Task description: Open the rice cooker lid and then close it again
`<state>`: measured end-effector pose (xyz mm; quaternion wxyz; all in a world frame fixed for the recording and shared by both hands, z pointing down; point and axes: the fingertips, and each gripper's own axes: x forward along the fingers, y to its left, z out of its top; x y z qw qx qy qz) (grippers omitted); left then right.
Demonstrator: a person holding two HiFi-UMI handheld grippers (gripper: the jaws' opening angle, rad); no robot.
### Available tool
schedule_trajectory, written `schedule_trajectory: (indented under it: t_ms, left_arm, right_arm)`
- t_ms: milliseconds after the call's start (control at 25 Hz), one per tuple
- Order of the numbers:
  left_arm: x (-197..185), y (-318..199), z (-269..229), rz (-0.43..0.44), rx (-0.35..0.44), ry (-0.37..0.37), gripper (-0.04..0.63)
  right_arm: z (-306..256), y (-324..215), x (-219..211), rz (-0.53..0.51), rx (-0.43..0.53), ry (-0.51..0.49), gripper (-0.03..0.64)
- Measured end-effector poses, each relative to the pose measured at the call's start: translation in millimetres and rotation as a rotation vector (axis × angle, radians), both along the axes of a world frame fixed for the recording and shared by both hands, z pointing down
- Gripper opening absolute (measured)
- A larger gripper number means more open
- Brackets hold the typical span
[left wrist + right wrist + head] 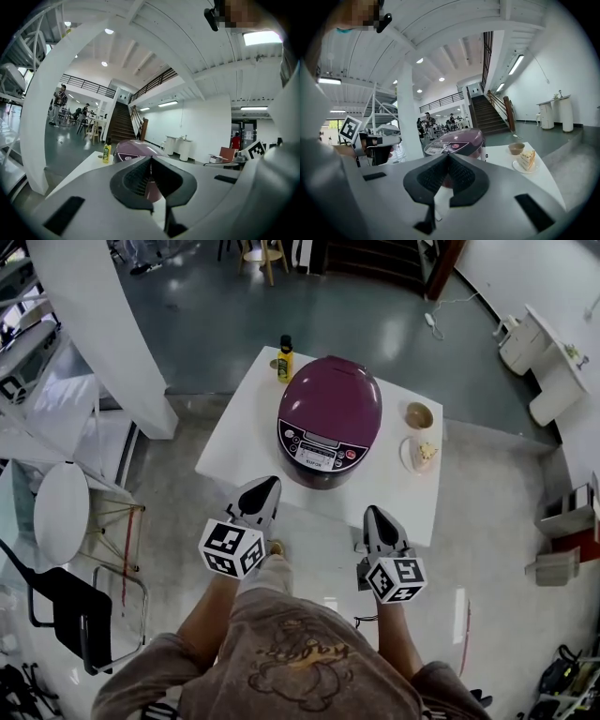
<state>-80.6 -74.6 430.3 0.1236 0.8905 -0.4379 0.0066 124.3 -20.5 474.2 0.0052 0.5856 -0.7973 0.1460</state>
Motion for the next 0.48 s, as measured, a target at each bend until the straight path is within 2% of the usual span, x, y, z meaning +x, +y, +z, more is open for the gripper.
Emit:
schedule_trajectory:
  t_ms: [480]
  left_arm:
    - [25.8, -97.7, -11.6, 0.131, 0.018, 0.010, 0.022]
  right_arm:
    - [-14.5, -83.2, 10.9, 0.098, 0.024, 0.014, 0.002]
